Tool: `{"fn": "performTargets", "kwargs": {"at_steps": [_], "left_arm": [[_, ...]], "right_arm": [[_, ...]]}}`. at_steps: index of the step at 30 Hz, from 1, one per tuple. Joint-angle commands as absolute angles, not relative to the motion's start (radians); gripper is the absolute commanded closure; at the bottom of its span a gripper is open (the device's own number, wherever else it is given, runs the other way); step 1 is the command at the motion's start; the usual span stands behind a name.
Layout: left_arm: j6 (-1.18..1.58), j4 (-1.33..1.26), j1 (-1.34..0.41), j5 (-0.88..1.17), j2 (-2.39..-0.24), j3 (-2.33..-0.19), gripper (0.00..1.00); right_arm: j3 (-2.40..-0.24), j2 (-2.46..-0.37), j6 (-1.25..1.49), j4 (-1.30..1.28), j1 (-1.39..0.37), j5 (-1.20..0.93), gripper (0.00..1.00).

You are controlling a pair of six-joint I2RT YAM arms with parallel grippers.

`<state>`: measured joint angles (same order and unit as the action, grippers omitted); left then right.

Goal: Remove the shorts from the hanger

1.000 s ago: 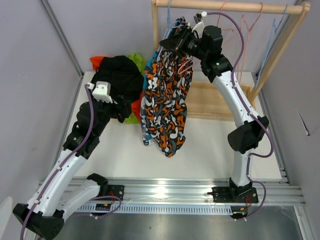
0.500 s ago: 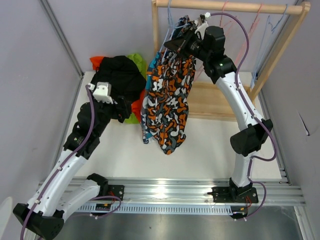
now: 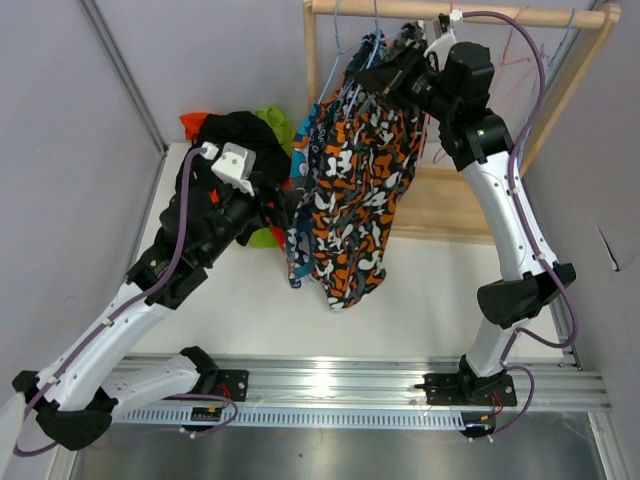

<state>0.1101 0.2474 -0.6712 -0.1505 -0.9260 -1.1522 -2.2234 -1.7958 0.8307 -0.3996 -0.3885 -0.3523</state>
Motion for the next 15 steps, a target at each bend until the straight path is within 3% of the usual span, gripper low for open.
{"fn": "performTargets", "kwargs": {"at_steps": [1,8,15], "left_arm": [[0.066,0.227,-0.719,-0.195,-0.974,-1.258,0.01],[0.069,0.232,-0.768,-0.204,-1.014,-1.318,0.01],[0.094,0.094,-0.896,-0.101,-1.006,-1.209,0.0]], "right_arm": [[-2.282,-1.741,0.85,-0.272,-0.365,-0.431,1.0],[-2.336,-1.821,0.969,-0.161,-0.337,-0.537,1.0],[-2.183,-1.687,0.905,-0.13,-0.405,-0.433,1.0]]}}
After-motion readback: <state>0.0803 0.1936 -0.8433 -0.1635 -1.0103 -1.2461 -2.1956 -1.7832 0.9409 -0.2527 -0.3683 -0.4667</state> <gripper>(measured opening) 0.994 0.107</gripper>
